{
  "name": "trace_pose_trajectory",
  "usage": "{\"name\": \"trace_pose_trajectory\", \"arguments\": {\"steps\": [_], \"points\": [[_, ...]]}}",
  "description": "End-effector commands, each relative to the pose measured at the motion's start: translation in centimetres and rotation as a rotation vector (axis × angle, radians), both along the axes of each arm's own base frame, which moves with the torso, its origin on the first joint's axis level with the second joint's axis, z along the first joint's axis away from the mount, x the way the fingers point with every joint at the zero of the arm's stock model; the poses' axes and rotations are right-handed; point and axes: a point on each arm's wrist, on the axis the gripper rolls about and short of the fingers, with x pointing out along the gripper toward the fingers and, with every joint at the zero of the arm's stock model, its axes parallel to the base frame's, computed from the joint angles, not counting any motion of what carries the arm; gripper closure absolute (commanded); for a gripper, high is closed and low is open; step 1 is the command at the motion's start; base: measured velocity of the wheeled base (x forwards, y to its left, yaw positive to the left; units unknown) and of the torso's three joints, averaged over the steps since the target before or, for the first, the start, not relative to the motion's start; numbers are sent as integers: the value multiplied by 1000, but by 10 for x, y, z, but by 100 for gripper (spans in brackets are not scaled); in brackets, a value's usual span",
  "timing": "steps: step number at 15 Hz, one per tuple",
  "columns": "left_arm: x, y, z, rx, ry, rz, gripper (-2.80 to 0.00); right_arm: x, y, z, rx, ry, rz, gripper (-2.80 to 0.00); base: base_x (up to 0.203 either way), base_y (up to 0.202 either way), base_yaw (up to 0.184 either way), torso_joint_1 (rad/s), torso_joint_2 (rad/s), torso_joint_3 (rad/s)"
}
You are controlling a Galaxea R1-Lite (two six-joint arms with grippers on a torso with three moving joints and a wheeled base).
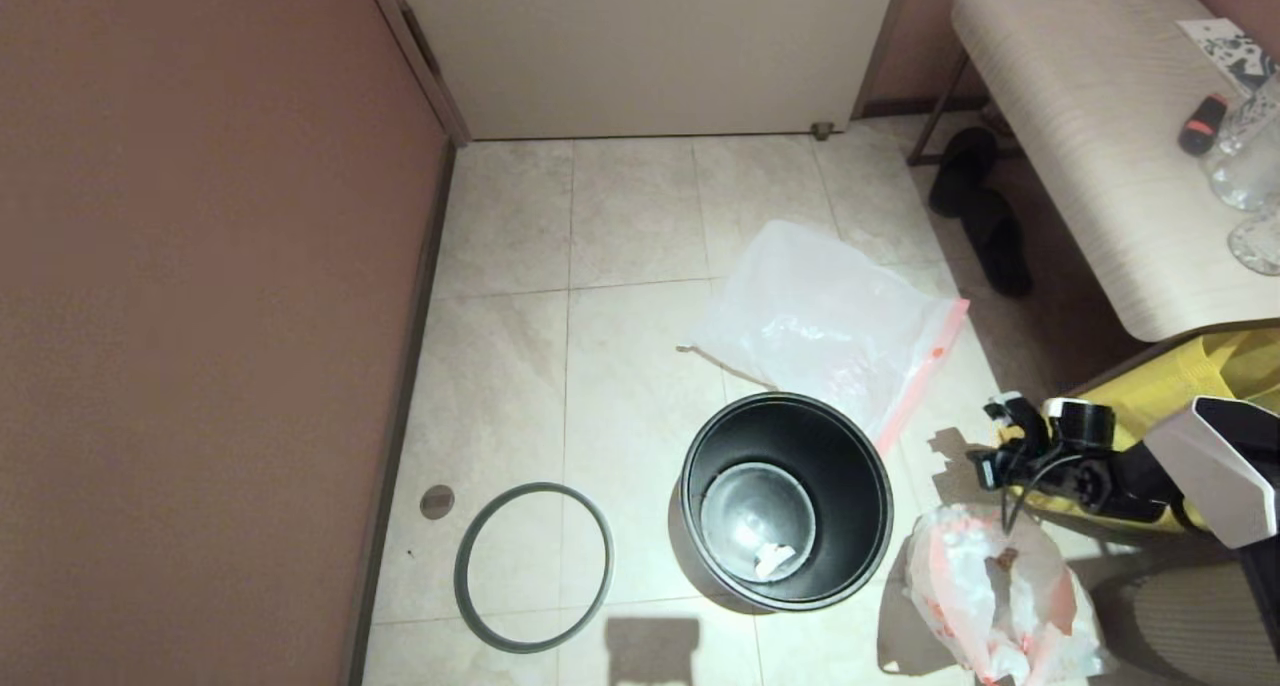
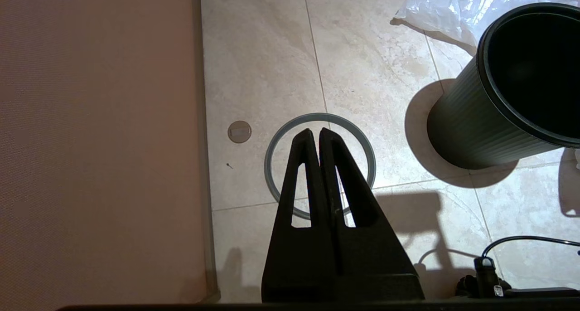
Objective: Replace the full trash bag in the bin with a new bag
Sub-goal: Pick up a new trash bag
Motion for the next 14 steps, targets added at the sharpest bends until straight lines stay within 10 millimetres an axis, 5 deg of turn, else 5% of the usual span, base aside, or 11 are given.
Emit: {"name": "trace_pose_trajectory", "arguments": {"steps": [1, 6, 8, 10, 14], "points": [[0, 0, 0, 0, 1, 0, 0, 15, 19, 29, 48, -166, -1, 0, 0, 0, 0, 0, 0, 0], [0, 0, 0, -1, 1, 0, 0, 48, 53, 69, 105, -378, -23, 0, 0, 0, 0, 0, 0, 0], [0, 0, 0, -1, 1, 0, 0, 55, 60, 71, 115, -402, -22, 0, 0, 0, 0, 0, 0, 0], [0, 0, 0, 0, 1, 0, 0, 56, 67, 72, 135, -357, -40, 0, 0, 0, 0, 0, 0, 0], [0, 0, 0, 0, 1, 0, 0, 50, 80, 108, 409, -170, -109, 0, 0, 0, 0, 0, 0, 0]]}}
